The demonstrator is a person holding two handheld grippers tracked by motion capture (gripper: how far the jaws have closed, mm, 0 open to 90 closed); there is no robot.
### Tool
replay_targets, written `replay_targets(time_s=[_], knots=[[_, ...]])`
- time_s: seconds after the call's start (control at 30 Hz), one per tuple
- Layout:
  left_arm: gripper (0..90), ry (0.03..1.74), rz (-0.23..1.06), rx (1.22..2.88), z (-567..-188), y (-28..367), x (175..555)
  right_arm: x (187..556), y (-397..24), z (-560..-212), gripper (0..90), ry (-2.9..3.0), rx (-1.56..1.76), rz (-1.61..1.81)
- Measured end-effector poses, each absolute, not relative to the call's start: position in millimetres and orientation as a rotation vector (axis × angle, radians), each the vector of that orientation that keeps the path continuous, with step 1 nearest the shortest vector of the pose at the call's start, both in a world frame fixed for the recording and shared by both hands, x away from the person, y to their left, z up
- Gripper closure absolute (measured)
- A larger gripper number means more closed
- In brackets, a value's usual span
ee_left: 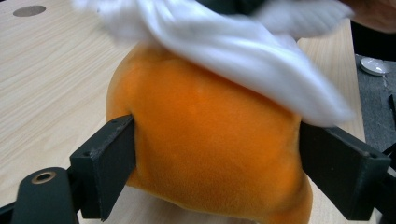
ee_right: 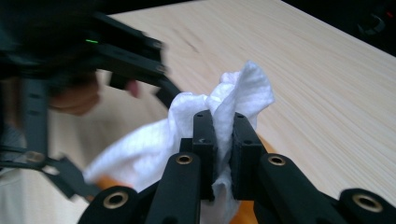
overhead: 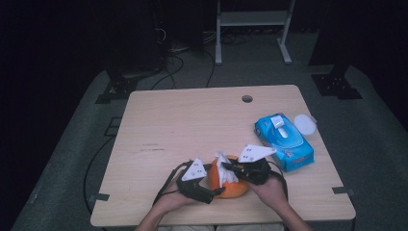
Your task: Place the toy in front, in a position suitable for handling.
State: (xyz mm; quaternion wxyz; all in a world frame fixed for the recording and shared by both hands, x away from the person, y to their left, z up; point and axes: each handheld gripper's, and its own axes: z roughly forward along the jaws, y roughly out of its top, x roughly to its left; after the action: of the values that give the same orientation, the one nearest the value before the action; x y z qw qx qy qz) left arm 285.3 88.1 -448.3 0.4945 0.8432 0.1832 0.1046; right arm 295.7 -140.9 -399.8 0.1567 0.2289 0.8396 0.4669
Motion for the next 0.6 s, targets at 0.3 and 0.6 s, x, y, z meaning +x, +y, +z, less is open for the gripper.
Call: replay_targets(time_s=[0.3, 0.6], knots=[[15.0, 0.439, 0.261, 2.069, -448, 85, 283, 287, -122, -403, 82.1, 2.442, 0.593, 1.35], [8.3, 0.437, 0.263, 2.017, -447, 88, 287, 293, -141, -401, 82.2, 2.456, 0.644, 1.366]])
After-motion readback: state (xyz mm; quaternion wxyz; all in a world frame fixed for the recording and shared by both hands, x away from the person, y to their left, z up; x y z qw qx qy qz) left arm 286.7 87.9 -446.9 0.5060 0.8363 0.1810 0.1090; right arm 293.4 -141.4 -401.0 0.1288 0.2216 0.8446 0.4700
